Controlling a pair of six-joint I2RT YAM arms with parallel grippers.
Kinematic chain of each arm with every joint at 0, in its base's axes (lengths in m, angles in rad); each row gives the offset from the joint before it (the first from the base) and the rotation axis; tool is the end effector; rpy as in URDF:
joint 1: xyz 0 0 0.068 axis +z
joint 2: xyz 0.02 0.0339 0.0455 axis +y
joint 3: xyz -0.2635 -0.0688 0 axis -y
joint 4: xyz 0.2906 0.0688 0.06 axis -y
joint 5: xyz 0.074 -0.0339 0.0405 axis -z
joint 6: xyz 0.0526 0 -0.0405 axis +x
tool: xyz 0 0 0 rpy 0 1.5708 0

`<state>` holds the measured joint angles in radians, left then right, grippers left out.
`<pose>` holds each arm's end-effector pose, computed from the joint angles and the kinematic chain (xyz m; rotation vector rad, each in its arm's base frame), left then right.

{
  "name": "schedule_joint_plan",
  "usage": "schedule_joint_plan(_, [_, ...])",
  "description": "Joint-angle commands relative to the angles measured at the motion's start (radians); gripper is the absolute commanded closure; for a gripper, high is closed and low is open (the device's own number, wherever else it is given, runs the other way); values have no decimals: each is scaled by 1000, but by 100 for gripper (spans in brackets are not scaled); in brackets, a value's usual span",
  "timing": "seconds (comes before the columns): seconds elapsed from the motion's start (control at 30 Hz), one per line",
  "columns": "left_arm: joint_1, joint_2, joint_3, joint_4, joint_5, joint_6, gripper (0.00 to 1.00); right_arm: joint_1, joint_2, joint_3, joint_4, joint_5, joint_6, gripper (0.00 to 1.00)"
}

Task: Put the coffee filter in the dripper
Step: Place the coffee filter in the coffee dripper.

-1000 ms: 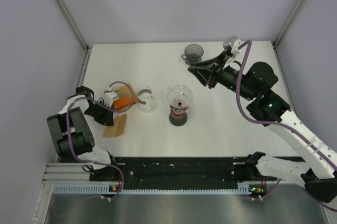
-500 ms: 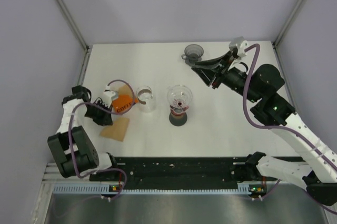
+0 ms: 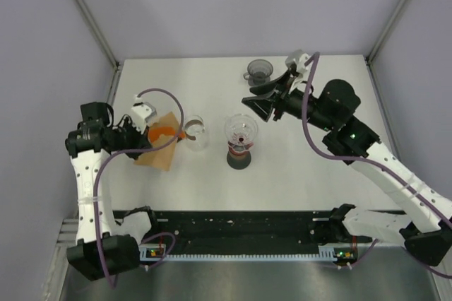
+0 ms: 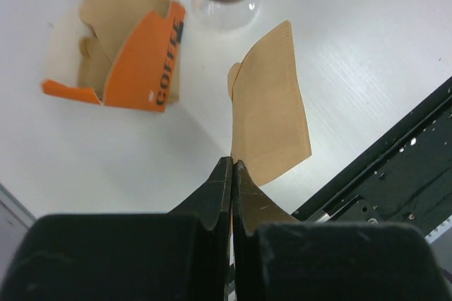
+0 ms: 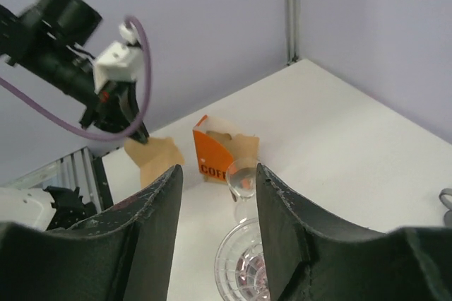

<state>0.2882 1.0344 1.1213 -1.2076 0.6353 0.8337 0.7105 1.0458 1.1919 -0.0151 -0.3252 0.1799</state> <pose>0.2200 0.0327 0.3202 0.8234 2.2707 -0.3772 0.2085 0.2015 0.4594 -0.6614 1.3683 0.9548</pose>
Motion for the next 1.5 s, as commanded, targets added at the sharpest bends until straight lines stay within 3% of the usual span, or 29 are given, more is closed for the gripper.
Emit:
schedule_joint_plan(0.0, [-20, -74, 199, -89, 104, -129, 100, 13, 80, 41, 52, -95, 44, 49])
schedule_joint_plan(0.1, [-20, -108, 282, -109, 162, -197, 100, 87, 155, 64, 63, -106, 26, 38])
schedule_joint_plan(0.13, [-21, -117, 304, -115, 182, -214, 100, 122, 184, 83, 55, -110, 0, 30])
schedule_joint_plan(0.17, [-20, -128, 319, -118, 207, -231, 100, 151, 221, 103, 47, -121, -26, 15])
schedule_joint_plan(0.23, [-21, -148, 350, -110, 247, -275, 100, 179, 295, 142, 50, -176, -33, 1])
schedule_joint_plan(0.57, [-6, -158, 453, -86, 388, -378, 100, 191, 543, 285, 208, -477, 107, 1])
schedule_joint_plan(0.7, [-38, -168, 420, -83, 331, -372, 100, 216, 539, 259, 253, -541, 99, 3])
schedule_joint_plan(0.93, [-167, -142, 468, -93, 244, -367, 100, 262, 505, 265, 159, -453, -16, 4])
schedule_joint_plan(1.1, [-193, -126, 486, -104, 231, -377, 100, 261, 470, 285, -95, -466, -170, 1])
schedule_joint_plan(1.17, [-211, -117, 497, -119, 230, -370, 100, 259, 447, 262, -117, -446, -174, 1])
schedule_joint_plan(1.33, [-216, -108, 503, -110, 274, -392, 100, 261, 422, 187, 142, -434, -1, 1])
schedule_joint_plan(1.47, [-173, -131, 469, -86, 319, -415, 100, 261, 471, 199, 326, -439, 127, 15])
